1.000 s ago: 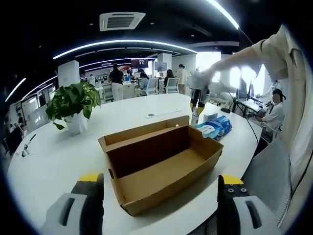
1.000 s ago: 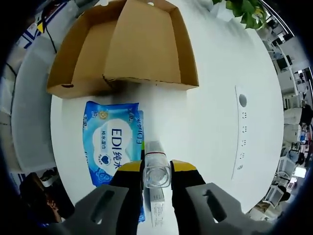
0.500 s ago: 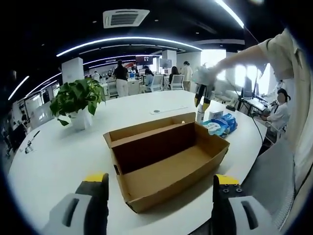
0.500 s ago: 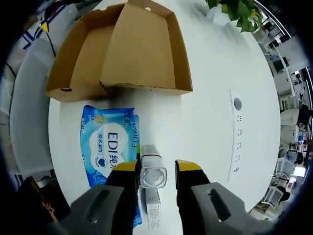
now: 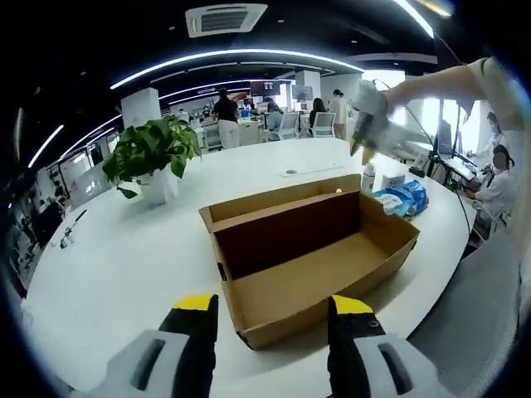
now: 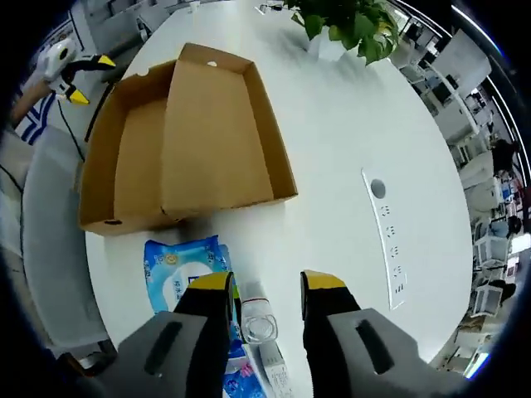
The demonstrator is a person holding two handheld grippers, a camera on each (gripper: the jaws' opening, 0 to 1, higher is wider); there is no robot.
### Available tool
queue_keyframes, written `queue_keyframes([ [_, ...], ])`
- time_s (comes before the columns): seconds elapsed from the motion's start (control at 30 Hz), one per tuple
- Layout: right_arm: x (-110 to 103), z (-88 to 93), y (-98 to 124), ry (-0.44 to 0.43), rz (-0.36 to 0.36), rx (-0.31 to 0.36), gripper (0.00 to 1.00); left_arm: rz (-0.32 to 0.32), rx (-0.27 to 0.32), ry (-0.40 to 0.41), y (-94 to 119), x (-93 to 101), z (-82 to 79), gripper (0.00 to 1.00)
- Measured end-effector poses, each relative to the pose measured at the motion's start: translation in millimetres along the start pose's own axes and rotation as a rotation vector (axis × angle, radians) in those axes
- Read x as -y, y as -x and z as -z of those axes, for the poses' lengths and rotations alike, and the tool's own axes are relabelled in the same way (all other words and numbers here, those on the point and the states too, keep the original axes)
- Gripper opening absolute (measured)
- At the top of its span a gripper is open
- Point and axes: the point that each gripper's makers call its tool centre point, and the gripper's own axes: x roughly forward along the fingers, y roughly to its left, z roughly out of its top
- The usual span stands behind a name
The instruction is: Operate the shoe box by opening the lid, removing the specified soft item, and placing it in the target area until the item is outside and the box remains undamaged.
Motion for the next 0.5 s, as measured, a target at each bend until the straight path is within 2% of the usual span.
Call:
queue_keyframes([
  [0.2,-5.9,-12.8,-5.9,-0.087,0.009,0.029,0.27,-0.053,-0.03,0.065,-2.5,-13.3,9.7,0.37],
  [0.33,-7.2,-21.4,-11.4,-0.143,0.011,0.057,0.27,-0.086,-0.05,0.147,-5.1,-22.8,16.9,0.31],
  [0.5,-7.4,-28.9,-23.7,-0.251,0.013,0.077,0.27,-0.101,-0.067,0.207,-12.7,-30.4,22.5,0.27],
])
